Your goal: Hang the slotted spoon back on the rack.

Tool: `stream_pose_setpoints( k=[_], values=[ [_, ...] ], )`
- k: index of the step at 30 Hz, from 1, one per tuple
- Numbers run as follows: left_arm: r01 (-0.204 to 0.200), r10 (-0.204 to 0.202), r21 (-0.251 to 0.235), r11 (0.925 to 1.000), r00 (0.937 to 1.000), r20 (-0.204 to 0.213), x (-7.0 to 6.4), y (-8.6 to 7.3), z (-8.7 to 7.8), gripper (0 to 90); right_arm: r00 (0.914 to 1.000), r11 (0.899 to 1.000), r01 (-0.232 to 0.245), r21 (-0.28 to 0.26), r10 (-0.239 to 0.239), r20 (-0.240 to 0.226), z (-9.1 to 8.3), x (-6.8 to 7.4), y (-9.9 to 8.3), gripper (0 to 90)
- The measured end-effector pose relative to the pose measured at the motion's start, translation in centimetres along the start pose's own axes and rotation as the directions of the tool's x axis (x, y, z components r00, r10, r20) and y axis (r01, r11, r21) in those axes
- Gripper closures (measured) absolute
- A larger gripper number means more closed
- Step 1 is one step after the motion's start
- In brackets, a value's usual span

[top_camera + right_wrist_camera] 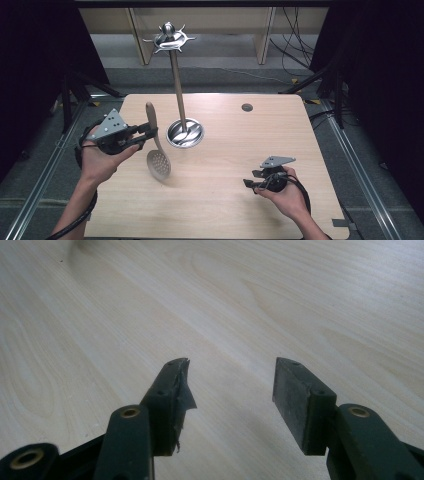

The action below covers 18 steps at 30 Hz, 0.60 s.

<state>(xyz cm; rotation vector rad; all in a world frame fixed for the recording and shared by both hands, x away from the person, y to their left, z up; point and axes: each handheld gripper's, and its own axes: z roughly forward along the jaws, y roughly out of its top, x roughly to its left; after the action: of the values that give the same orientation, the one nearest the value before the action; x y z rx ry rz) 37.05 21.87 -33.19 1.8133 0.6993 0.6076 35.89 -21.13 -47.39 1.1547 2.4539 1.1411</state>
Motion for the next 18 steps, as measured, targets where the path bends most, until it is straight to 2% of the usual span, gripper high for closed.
stream_pose_setpoints(
  k=[1, 5, 6, 8, 15, 18],
  values=[
    [-0.012, 0.012, -0.004, 0.9999, 0.9999, -0.007, 0.1, 0.08, 0.11, 71.7, 1.0, 1.0, -0.004, -0.015, 0.004, -0.001, 0.11, 0.01, -0.04, 48.6],
    [0.002, -0.002, -0.014, 0.9999, 0.9998, -0.019, 0.09, 0.15, 0.32, 71.7, 1.0, 1.0, -0.002, -0.004, 0.002, 0.0, 0.0, 0.0, 0.0, 48.6],
    [0.03, -0.03, -0.011, 0.9995, 0.9993, -0.023, -0.07, 0.16, 0.37, 71.7, 1.0, 1.0, -0.002, -0.005, 0.002, 0.001, -0.01, 0.0, 0.0, 48.6],
    [0.017, -0.018, -0.027, 0.9995, 0.9994, -0.029, 0.05, 0.31, 0.53, 71.7, 1.0, 1.0, -0.001, -0.005, 0.001, 0.001, -0.02, 0.01, 0.0, 48.6],
    [0.026, -0.028, -0.034, 0.9991, 0.9989, -0.039, 0.07, 0.69, 0.8, 71.7, 1.0, 1.0, -0.001, -0.01, 0.001, 0.002, -0.09, 0.02, 0.04, 48.6],
    [0.032, -0.033, -0.036, 0.9988, 0.9985, -0.044, 0.2, 0.91, 1.06, 71.7, 1.0, 1.0, 0.005, 0.007, -0.005, -0.001, -0.31, -0.01, 0.13, 48.6]
  ],
)
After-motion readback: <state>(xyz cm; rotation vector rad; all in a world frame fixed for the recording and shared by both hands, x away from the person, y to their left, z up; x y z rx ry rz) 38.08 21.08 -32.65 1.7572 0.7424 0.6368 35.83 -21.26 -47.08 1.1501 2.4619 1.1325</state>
